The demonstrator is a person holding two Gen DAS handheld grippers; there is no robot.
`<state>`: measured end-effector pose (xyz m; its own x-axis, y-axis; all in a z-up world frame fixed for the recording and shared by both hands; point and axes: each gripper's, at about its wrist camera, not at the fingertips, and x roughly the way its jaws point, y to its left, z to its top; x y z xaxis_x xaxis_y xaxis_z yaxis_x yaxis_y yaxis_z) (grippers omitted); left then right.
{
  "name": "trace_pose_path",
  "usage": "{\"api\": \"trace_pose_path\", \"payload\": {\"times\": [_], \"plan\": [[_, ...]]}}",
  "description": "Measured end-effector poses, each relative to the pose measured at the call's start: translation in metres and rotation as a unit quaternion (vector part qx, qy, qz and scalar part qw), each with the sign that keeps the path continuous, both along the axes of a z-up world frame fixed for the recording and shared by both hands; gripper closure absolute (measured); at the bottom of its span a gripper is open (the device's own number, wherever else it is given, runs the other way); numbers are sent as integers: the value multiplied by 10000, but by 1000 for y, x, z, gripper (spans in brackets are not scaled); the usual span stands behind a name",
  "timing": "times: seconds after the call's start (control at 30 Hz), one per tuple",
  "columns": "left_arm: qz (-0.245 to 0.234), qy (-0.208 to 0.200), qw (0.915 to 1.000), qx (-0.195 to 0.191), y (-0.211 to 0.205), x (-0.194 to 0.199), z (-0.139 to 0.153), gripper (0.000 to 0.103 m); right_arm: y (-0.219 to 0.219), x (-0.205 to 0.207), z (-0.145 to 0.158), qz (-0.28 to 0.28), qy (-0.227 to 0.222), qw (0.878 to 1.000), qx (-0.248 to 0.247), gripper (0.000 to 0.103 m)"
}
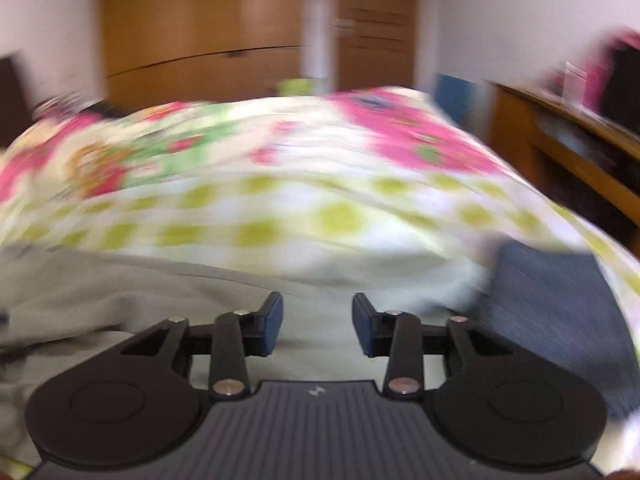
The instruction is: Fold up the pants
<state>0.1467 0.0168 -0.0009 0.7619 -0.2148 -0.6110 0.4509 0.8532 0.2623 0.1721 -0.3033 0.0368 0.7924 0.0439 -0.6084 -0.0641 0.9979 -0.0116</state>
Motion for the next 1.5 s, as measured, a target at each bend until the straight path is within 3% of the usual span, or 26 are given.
{"api": "trace_pose_path", "payload": {"times": [0.1,0.17,0.27,0.47,0.57,0.7,0.73,0.77,0.8,0.83,0.87,1.0,1.13,1.23,1.3,1.33,1.37,1.43,1.5], "plan": [[310,-270,9984,396,49,27,2,33,53,54,-12,1216,406,9916,197,52],[390,-296,9968,640,76,48,-1,32,92,87,-25,1819,638,9812,41,49],[481,-31,9963,706,112,89,-7,32,138,131,-42,2434,1001,9645,-226,47],[219,367,9967,692,137,147,-13,24,170,169,-62,2933,1525,9413,-679,43],[127,431,9958,792,143,161,-17,20,167,177,-71,2968,1830,9350,-649,43],[-49,850,9936,739,148,176,-25,22,164,188,-79,2878,1992,9347,-610,44],[-85,884,9927,816,146,178,-27,26,165,189,-79,2873,2001,9345,-635,50],[-129,955,9917,847,145,178,-29,40,166,189,-78,2872,1997,9344,-669,66],[-137,1012,9911,848,144,180,-29,49,167,189,-77,2877,2007,9339,-696,76],[-136,1006,9910,871,144,180,-28,53,168,189,-75,2880,2015,9335,-711,93],[-150,939,9913,910,142,177,-27,60,168,189,-72,2874,2005,9340,-692,103],[-50,726,9927,963,142,167,-16,73,172,184,-55,2805,1720,9424,-606,103],[89,372,9950,925,148,150,12,74,178,172,-20,2781,1231,9508,-591,103],[153,34,9963,847,153,127,42,75,182,155,8,2894,900,9506,-667,103],[119,-244,9969,745,157,102,65,75,186,138,19,3072,687,9451,-878,98],[88,-350,9969,698,158,89,75,75,189,131,20,3167,769,9403,-979,88],[41,-454,9968,659,159,73,84,75,193,127,16,3225,892,9364,-1055,59],[-35,-597,9963,615,161,47,95,75,198,115,6,3397,939,9264,-1327,27],[-90,-656,9961,589,162,25,101,75,206,102,-7,3661,911,9091,-1768,28]]}}
